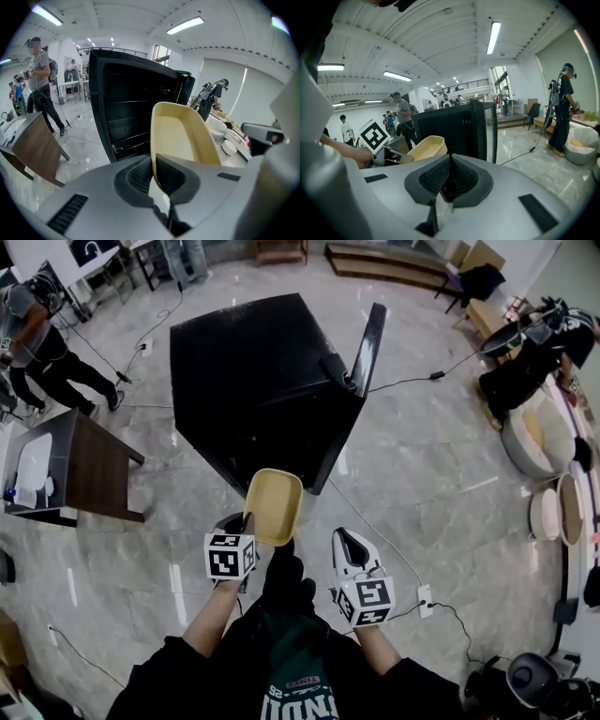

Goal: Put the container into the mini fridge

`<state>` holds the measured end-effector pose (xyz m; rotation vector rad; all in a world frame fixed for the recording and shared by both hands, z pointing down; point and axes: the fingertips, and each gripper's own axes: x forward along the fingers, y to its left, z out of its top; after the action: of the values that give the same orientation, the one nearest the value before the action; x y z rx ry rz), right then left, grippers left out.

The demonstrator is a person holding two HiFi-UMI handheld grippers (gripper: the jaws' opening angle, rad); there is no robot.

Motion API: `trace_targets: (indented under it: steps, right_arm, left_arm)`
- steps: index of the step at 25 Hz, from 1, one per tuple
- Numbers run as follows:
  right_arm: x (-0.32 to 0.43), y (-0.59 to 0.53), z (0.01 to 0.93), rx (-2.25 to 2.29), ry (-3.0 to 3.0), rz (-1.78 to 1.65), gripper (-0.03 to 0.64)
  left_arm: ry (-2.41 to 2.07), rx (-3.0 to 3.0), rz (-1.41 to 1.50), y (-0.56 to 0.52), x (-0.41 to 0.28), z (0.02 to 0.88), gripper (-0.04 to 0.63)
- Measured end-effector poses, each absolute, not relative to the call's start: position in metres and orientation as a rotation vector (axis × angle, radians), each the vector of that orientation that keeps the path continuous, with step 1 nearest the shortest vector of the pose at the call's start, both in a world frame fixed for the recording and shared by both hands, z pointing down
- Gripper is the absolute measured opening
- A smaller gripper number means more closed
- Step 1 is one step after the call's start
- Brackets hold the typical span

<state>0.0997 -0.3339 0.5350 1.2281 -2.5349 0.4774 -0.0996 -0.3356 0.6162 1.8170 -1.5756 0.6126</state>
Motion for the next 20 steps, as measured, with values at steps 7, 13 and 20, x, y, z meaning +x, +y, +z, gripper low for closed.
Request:
trace_targets:
  steps: [7,13,20]
  right_arm:
    - [0.105,-0.356,0.546,1.231,-2.508,0.504,0.037]
    - [0.113,-0.367,0.554,1.25,-2.469,0.522,0.037]
    - [0.118,-0.37,0.566,1.269,-2.433,0.541,0.037]
  left_arm:
    - [-1.597,1.75,0.598,-0.366,-0.107,0.637,0.015]
    - [-1.618,1.736,0.596,-0.398,-0.114,0.651,0.015]
    - [-1.624,1.666,0.614,-0.424,-0.13,0.679,0.015]
